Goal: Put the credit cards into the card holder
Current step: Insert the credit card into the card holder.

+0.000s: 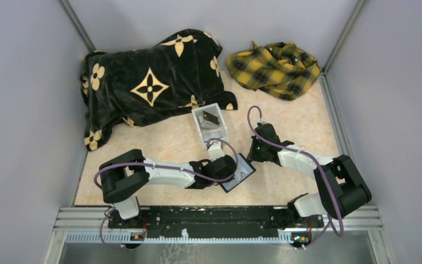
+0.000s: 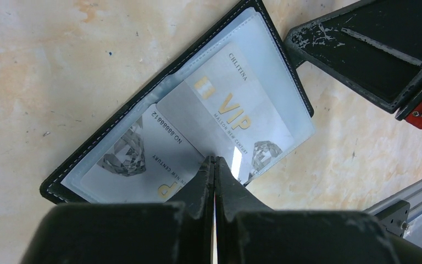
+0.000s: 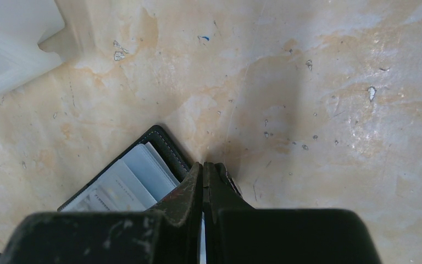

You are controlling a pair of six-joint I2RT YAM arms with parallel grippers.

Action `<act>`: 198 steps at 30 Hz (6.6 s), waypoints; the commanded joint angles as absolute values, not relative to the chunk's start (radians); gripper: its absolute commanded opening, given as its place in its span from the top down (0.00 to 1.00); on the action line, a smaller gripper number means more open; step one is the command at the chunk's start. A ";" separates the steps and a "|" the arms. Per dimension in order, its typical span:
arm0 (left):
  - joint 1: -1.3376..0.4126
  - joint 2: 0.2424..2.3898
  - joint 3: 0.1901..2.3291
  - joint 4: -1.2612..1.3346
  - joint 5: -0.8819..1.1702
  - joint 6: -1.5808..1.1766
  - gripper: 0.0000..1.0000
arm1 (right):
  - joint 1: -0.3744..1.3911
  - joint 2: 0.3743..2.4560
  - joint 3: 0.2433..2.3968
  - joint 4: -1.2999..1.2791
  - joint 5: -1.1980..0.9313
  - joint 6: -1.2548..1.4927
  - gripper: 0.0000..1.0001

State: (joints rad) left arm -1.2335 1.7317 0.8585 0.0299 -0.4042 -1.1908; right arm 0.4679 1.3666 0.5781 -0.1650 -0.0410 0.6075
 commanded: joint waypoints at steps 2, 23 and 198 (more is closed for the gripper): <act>-1.242 1.756 0.852 0.012 -0.448 -1.146 1.00 | 0.465 1.417 0.559 -0.176 -0.044 0.607 1.00; -1.255 1.733 0.879 0.036 -0.530 -1.112 1.00 | 0.466 1.428 0.545 -0.158 -0.056 0.612 1.00; -1.331 1.706 0.847 0.011 -0.673 -1.286 0.41 | 0.563 1.460 0.582 -0.176 -0.021 0.663 1.00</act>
